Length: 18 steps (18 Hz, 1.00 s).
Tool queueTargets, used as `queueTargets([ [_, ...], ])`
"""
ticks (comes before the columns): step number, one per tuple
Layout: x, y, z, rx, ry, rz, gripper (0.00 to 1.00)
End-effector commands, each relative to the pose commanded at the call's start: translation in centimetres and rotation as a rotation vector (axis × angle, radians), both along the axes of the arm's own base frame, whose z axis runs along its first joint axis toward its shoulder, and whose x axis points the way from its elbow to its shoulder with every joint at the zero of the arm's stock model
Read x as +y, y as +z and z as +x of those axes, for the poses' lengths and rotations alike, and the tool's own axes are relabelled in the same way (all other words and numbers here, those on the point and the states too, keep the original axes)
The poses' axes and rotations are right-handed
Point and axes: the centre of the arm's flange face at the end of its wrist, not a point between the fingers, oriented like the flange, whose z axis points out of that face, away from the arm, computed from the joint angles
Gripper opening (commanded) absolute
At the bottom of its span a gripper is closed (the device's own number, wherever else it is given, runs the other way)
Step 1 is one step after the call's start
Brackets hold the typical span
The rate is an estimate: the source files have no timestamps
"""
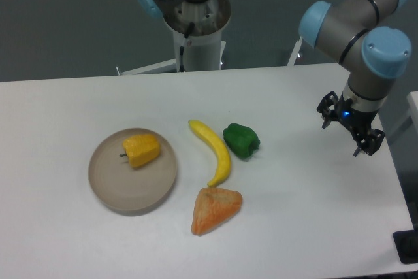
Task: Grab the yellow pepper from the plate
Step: 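Move the open gripper over the banana toward the yellow pepper on the plate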
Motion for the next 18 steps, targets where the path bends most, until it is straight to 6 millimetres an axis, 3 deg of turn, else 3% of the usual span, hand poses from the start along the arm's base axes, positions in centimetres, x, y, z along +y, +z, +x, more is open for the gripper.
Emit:
queueTargets([
  [5, 0.0, 0.2, 0.2, -0.001, 0.006, -0.002, 1.0],
  [8, 0.4, 0.2, 1.6, -0.011, 0.001, 0.001, 1.0],
  [10, 1.5, 1.8, 5.3, -0.019, 0.046, 0.033, 1.0],
  [18, 2.5, 0.1, 18.5, -0.091, 0.027, 0.004, 1.0],
])
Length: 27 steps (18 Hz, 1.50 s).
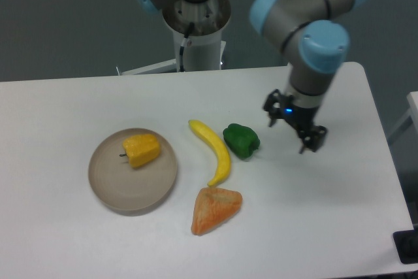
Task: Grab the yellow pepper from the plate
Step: 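Move the open gripper over the banana toward the yellow pepper on the plate, then lower the gripper onto the yellow pepper and close on it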
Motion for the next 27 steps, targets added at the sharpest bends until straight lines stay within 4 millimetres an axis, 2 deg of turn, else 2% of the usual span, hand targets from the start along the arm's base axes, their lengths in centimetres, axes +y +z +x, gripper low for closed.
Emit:
queueTargets([
  [1, 0.5, -0.6, 1.9, -0.009, -0.005, -0.011, 1.0],
  [5, 2.5, -1.6, 6.9, -0.023, -0.003, -0.029, 1.0],
  [8, 3.1, -2.9, 10.8, -0.053, 0.015, -0.049, 1.0],
  [12, 3.9, -3.2, 15.4, -0.078, 0.025, -0.053, 1.0],
  [15, 3.7, -3.5, 16.1, -0.082, 0.03, -0.061, 1.0],
  [17, 3.8, -3.5, 17.4, -0.082, 0.019, -0.064, 1.0],
  [22, 5.1, -5.4, 20.4, -0.064, 0.068, -0.016, 1.0],
  [27, 4.3, -7.8, 24.0, -0.067, 0.044, -0.024, 1.0],
])
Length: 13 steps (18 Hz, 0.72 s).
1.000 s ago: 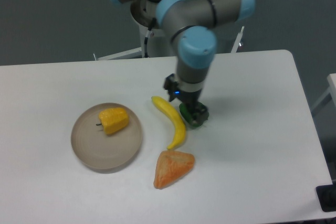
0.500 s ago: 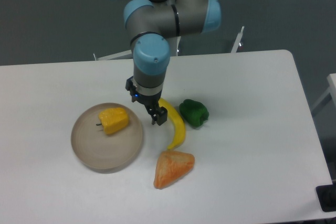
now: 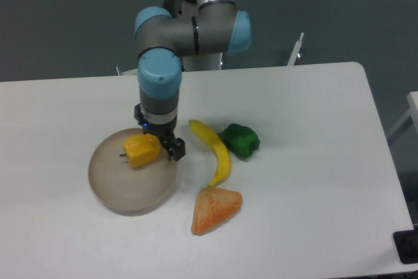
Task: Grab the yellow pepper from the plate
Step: 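Lower the gripper onto the yellow pepper and close on it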
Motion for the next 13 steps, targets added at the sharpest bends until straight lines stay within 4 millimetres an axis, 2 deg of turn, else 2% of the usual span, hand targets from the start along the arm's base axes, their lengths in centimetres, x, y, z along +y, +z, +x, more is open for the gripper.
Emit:
queueTargets([
  [5, 0.5, -1.6, 2.5, -0.004, -0.005, -0.022, 1.0],
  [8, 1.0, -2.6, 2.8, -0.005, -0.005, -0.017, 1.0],
  [13, 1.0, -2.9, 3.5, -0.004, -0.017, -0.023, 1.0],
])
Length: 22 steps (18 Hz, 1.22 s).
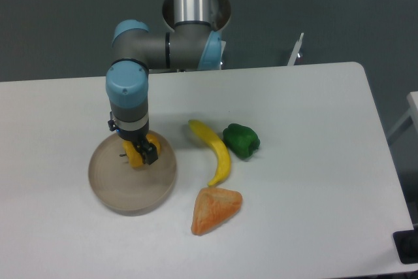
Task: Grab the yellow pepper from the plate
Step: 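Lower the gripper onto the yellow pepper and close on it, then lift the yellow pepper off the plate and carry it away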
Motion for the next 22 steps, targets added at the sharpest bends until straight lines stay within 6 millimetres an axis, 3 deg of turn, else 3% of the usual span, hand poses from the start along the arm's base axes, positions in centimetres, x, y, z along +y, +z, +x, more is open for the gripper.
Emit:
queueTargets([
  [2, 0.0, 0.0, 0.0, 0.0, 0.0, 0.0, 1.0],
  [3, 0.0, 0.1, 0.0, 0.0, 0.0, 0.001, 0.64],
  [5, -0.1, 0.3, -0.1, 0.003, 0.008, 0.005, 0.35],
  [6, -0.1, 0.6, -0.1, 0.003, 0.02, 0.008, 0.31],
  [13, 0.8, 5.2, -0.9, 0.014, 0.039, 0.094, 0.3],
  [15, 1.0, 7.5, -1.8, 0.022, 0.053, 0.135, 0.3],
  [22, -0.5, 12.0, -10.9, 0.045, 0.198, 0.208, 0.3],
])
